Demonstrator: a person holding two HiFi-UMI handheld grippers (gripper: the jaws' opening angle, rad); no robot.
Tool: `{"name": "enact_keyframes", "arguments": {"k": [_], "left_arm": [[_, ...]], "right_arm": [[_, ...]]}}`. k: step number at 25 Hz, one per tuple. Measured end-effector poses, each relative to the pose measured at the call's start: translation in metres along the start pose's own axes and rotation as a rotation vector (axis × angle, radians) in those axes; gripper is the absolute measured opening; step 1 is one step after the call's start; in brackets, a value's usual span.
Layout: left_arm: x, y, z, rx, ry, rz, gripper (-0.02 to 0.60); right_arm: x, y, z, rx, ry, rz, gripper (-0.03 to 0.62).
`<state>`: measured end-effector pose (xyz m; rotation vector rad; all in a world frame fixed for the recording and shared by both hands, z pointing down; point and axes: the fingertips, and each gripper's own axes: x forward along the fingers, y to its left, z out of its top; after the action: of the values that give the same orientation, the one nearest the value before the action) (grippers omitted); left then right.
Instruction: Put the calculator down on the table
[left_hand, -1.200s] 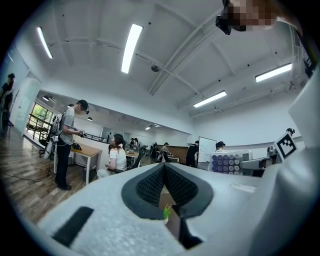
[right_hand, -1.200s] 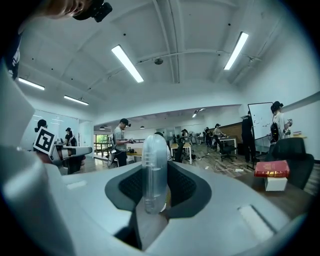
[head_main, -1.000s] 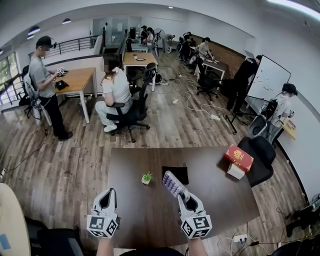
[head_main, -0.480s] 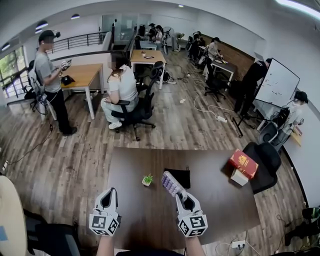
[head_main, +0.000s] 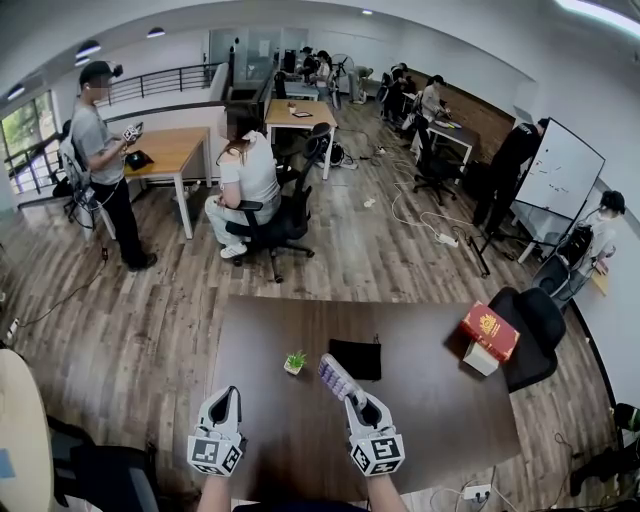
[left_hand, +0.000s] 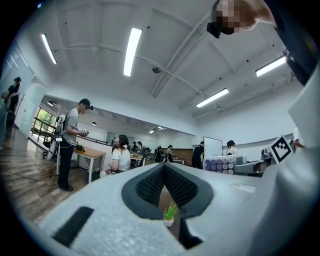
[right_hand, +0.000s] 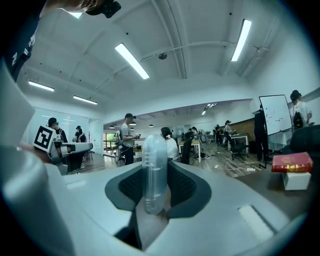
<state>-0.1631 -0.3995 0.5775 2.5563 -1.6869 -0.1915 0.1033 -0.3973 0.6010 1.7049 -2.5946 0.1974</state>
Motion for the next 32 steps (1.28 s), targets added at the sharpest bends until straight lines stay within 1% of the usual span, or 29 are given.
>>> {"name": "enact_keyframes", "arguments": {"k": [3,5,8,10,12,18,20,22,24,27,28,31,32], "left_arm": [[-0.003,0.003,-0.005,-0.011,0.007,0.016,-0.005],[-0.003,0.005,-0.004,-0.020,0.004,0.024,-0.005],[0.000,0.002,-0.001,-0.023,-0.003,0.018,-0.005],[0.001,-0.001,0.001,-0.023,-0.006,0.014,-0.005],[0.001,-0.002,0.002,-0.024,-0.006,0.014,-0.005],[-0.004,0.005,0.000,-0.024,-0.007,0.031,-0.005],[-0.005,0.007,0.002,-0.017,-0.009,0.034,-0.005],[-0.005,0.007,0.003,-0.015,-0.011,0.033,-0.005],[-0.004,0.007,0.004,-0.029,-0.015,0.037,-0.005],[-0.006,0.010,0.002,-0.039,-0.013,0.057,-0.005],[-0.006,0.010,0.002,-0.041,-0.013,0.059,-0.005],[-0.006,0.009,0.002,-0.040,-0.015,0.049,-0.005],[-0.006,0.009,0.002,-0.040,-0.016,0.046,-0.005]], "right_arm": [[-0.002,0.002,-0.005,-0.001,0.008,0.015,0.118],[-0.002,0.004,-0.004,0.024,0.006,0.029,0.118],[-0.001,0.003,-0.002,0.124,-0.011,0.050,0.118],[-0.001,0.002,-0.001,0.168,-0.013,0.055,0.118],[-0.002,0.000,-0.003,0.209,-0.010,0.055,0.118],[-0.003,-0.006,-0.015,0.391,-0.024,0.044,0.118],[-0.003,-0.008,-0.016,0.498,-0.051,0.051,0.118],[-0.004,-0.013,-0.017,0.637,-0.086,0.053,0.118],[-0.005,-0.019,-0.021,0.757,-0.100,0.036,0.118],[-0.007,-0.026,-0.032,0.889,-0.100,-0.004,0.117],[-0.007,-0.026,-0.034,0.933,-0.114,-0.002,0.117],[-0.003,-0.018,-0.030,1.098,-0.206,0.079,0.117],[-0.003,-0.019,-0.035,1.141,-0.213,0.080,0.117]]}}
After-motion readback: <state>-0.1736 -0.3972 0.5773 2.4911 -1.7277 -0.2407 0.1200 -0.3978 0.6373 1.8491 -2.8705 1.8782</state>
